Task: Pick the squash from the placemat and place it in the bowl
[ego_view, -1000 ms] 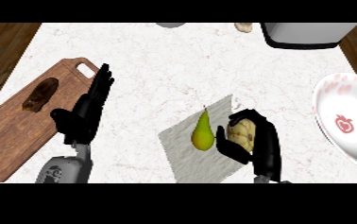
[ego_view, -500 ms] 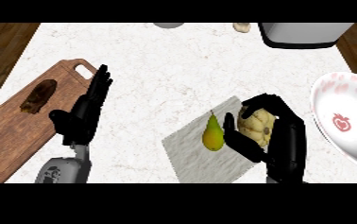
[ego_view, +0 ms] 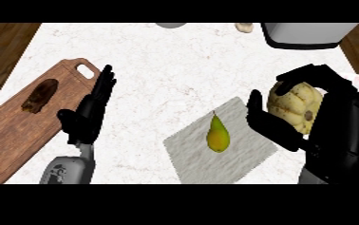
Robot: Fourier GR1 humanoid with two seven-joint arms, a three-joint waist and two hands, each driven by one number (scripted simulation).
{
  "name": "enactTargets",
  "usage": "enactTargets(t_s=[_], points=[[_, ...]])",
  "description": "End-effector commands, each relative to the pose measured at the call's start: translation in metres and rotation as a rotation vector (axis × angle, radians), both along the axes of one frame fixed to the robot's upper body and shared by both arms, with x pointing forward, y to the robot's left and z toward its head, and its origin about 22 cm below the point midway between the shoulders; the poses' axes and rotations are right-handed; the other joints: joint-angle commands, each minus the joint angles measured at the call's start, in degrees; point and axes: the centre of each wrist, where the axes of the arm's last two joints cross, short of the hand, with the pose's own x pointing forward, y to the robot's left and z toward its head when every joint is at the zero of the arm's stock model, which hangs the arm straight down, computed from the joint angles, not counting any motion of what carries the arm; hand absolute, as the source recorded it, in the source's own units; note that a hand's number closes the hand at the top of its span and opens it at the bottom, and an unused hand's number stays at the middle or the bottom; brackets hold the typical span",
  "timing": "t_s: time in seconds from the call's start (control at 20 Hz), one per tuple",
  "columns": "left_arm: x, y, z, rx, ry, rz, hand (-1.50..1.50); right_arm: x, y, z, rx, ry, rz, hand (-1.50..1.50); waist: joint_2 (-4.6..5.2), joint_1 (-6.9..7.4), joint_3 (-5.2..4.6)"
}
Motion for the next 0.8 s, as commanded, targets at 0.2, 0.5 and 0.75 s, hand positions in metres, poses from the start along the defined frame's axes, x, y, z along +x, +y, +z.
enactTargets(t_s=[0.2, 0.5, 0.75], points=[[0.002, 0.015, -0.004, -0.004, -0.010, 0.014, 0.00, 0.031, -0.040, 0.059, 0.009, 0.041, -0.138, 1.50, 0.18, 0.18, 0.03], [-0.009, 0.006, 0.011, -0.008, -0.009, -0.012, 0.00, 0.062, -0.080, 0.048, -0.028, 0.097, -0.256, 1.50, 0.15, 0.58, 0.07], [0.000, 0.008, 0.011, 0.013, -0.006, 0.020, 0.00, 0.063, -0.115, 0.035, -0.206, 0.248, -0.348, 1.50, 0.17, -0.01, 0.07]])
